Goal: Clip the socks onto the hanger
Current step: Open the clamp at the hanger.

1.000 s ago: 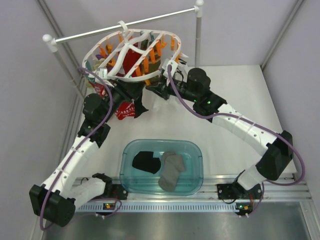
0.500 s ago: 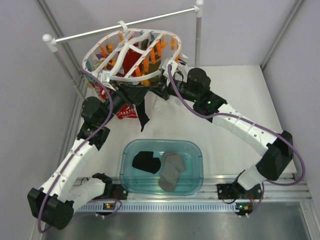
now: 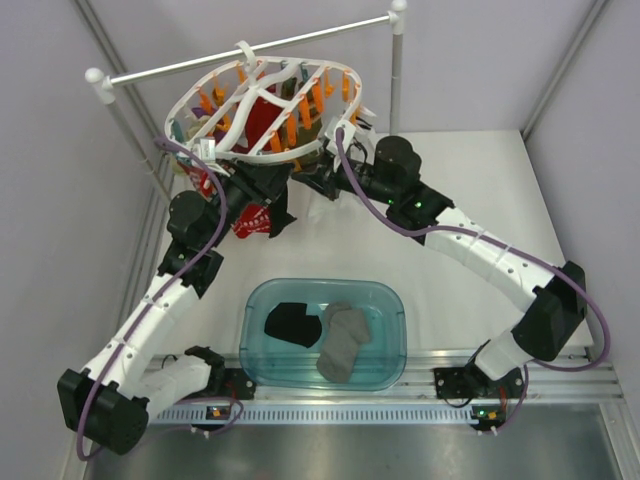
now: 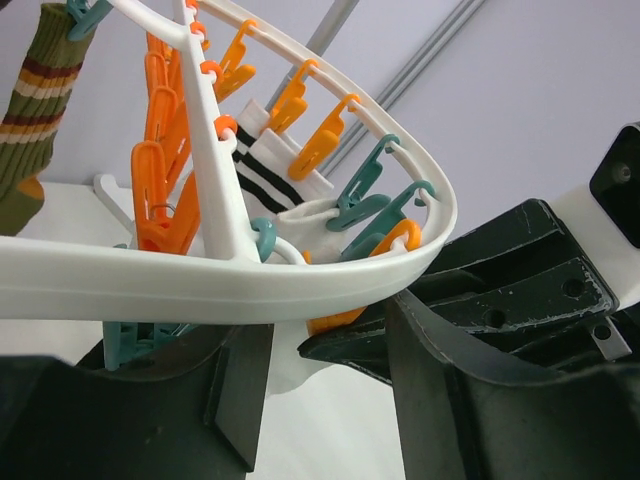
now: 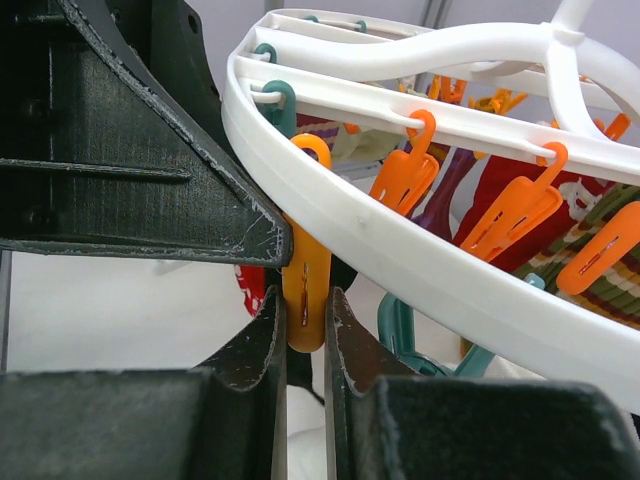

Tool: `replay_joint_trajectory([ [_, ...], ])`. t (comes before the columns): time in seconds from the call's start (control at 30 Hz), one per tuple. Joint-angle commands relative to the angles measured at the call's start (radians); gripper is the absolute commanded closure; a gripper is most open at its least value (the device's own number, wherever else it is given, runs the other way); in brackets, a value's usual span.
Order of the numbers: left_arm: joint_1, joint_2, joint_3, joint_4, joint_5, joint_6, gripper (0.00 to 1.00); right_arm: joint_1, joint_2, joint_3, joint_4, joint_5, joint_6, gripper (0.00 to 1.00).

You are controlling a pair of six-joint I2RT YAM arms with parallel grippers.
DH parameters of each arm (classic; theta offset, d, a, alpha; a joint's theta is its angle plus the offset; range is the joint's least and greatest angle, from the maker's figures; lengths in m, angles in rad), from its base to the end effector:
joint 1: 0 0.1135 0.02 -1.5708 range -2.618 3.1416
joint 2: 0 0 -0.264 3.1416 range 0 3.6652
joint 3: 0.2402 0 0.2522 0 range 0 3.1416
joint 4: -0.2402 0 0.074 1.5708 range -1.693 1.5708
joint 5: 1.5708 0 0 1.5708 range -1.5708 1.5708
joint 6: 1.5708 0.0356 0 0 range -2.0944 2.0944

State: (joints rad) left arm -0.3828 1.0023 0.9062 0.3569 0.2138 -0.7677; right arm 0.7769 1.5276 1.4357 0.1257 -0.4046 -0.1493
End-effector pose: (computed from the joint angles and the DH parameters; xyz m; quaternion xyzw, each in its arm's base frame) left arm 0.2129 -0.0939 0.4002 -0.0328 0.6107 -0.4835 0.6263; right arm 0.2502 0.2657 0.4181 -0.4334 0.5446 0.3502 0.6268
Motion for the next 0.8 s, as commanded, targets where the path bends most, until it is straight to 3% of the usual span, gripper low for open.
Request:
replay_joint_trajectory([
  [0.0, 0.002, -0.008, 0.026, 0.036, -0.063, 0.028, 0.48, 0.012, -0.017, 0.028, 0.048, -0.043, 0.02, 1.0],
  [0.57, 0.002, 0.045, 0.068, 0.111, -0.065, -0.004, 0.48, 0.033, -0.011, 0.028, 0.019, -0.074, -0.013, 1.0],
  [0.67, 0.002, 0.045, 0.072, 0.111, -0.068, -0.016, 0.56, 0.036, -0.014, 0.026, 0.012, -0.08, -0.016, 1.0],
  [0.77, 0.002, 0.045, 0.072, 0.109, -0.073, -0.018, 0.72, 0.036, -0.017, 0.022, 0.009, -0.085, -0.012, 1.0],
])
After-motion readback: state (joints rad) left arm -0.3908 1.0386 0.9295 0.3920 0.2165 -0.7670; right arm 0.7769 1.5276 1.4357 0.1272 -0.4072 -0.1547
